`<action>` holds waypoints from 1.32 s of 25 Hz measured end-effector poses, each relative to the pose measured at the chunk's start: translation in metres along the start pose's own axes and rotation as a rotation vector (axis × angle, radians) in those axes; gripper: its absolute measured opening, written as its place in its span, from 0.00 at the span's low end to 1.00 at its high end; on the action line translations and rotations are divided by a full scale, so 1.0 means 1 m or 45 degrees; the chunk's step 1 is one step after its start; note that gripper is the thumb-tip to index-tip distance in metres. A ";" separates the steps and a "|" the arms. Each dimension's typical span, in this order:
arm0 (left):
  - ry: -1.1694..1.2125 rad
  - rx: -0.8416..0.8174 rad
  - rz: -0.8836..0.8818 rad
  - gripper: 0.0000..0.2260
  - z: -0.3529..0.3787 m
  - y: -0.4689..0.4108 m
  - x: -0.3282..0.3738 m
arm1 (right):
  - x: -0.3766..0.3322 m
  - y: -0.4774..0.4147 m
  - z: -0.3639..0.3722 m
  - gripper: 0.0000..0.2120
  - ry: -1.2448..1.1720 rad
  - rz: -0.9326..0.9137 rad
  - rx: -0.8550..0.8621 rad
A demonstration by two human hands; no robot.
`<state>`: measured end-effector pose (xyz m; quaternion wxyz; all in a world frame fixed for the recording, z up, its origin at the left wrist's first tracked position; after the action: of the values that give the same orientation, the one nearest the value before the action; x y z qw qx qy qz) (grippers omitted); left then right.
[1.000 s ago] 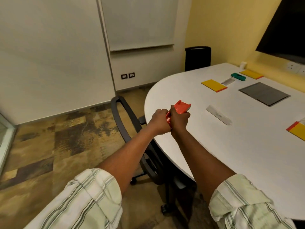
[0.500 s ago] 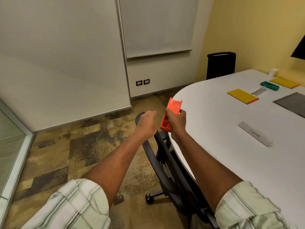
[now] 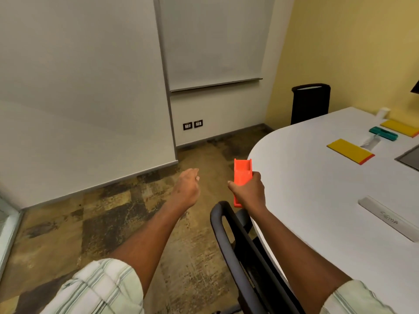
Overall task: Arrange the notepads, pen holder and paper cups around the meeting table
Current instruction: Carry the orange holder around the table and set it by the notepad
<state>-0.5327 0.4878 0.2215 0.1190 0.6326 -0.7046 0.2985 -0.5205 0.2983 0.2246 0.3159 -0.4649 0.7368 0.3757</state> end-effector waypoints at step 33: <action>-0.059 -0.419 0.483 0.26 0.135 -0.599 -0.272 | -0.209 -0.515 0.264 0.28 0.055 0.392 0.397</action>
<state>0.1192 0.6211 0.1279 0.1461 0.4677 -0.8525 0.1822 0.0623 0.4689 0.1240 0.3071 -0.3002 0.8549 0.2911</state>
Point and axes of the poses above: each hand's wrist, its own y-axis away from the middle knuckle, its own z-axis out of the palm, x = y × z, the point moved 2 cm from there along -y, towards the middle knuckle, and after that the axes turned 14 degrees about z, right-handed, at the moved point
